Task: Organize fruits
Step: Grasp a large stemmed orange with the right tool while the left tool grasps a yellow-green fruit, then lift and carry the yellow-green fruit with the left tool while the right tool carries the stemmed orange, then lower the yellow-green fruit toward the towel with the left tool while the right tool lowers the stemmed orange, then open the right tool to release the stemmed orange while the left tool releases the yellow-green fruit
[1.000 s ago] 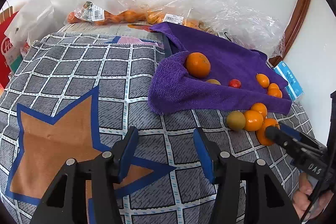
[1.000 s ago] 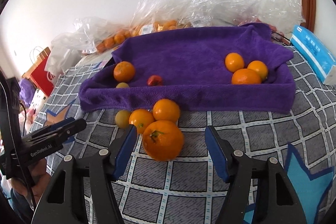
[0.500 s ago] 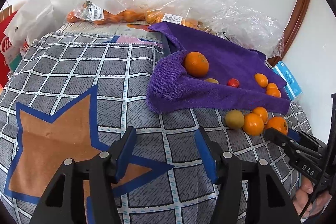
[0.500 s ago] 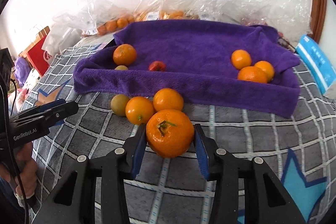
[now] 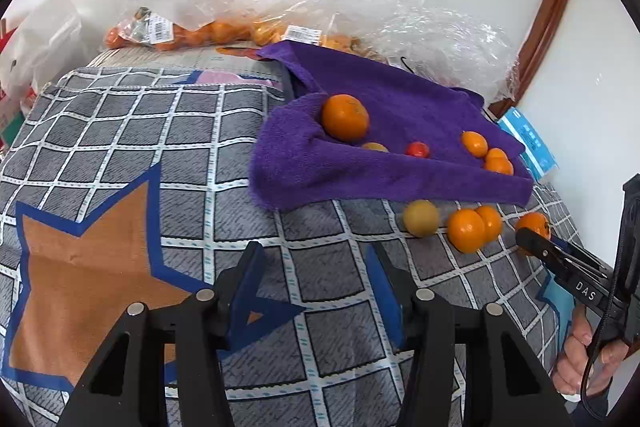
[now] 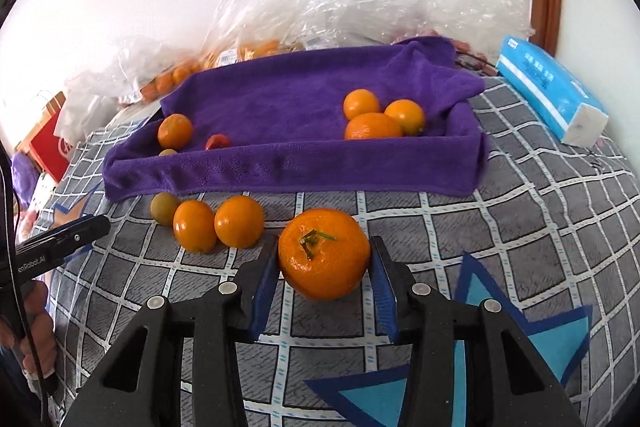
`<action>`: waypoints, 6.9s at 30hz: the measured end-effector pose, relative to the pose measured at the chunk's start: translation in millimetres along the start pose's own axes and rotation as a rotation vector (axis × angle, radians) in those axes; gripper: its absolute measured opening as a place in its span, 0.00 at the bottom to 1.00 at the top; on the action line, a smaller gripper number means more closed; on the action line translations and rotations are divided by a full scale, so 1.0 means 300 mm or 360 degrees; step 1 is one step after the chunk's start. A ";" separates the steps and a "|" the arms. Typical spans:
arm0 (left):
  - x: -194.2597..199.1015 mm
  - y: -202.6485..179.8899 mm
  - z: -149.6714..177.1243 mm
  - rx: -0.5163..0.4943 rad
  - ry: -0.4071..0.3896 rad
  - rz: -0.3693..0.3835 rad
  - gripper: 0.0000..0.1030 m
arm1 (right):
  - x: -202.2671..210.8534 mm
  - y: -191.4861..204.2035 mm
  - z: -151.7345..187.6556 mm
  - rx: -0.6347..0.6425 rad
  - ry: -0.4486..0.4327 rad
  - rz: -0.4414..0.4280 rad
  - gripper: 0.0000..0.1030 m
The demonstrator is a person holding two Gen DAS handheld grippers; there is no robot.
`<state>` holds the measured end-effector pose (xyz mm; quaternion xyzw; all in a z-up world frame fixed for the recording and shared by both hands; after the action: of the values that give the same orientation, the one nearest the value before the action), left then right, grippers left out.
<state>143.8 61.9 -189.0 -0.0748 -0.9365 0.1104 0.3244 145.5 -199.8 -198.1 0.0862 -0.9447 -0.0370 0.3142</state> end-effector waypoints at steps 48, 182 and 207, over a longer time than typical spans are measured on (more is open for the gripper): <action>-0.084 -0.145 0.016 -0.0097 0.0084 0.0014 0.25 | 0.020 -0.005 0.000 -0.0006 -0.0043 -0.0046 0.42; -0.270 -0.113 -0.278 0.0057 -0.0204 0.0160 0.25 | -0.242 -0.081 -0.318 -0.0269 -0.0237 0.0073 0.59; -0.219 -0.046 -0.309 0.0263 -0.0332 0.0174 0.37 | -0.220 -0.026 -0.318 -0.0115 -0.0296 0.0131 0.66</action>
<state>251.9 49.3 -153.3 -0.0868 -0.9473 0.2119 0.2239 255.7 -196.8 -161.6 0.0323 -0.9706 -0.0659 0.2293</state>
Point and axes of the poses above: each gripper's, at about its wrist camera, not at the fingertips, and x roughly against the way its jaws point, y to its left, z to its underside, the point moved 5 cm from there along -x, roughly the way its jaws point, and after that the axes turned 11 degrees about -y, right-handed, at the moved point
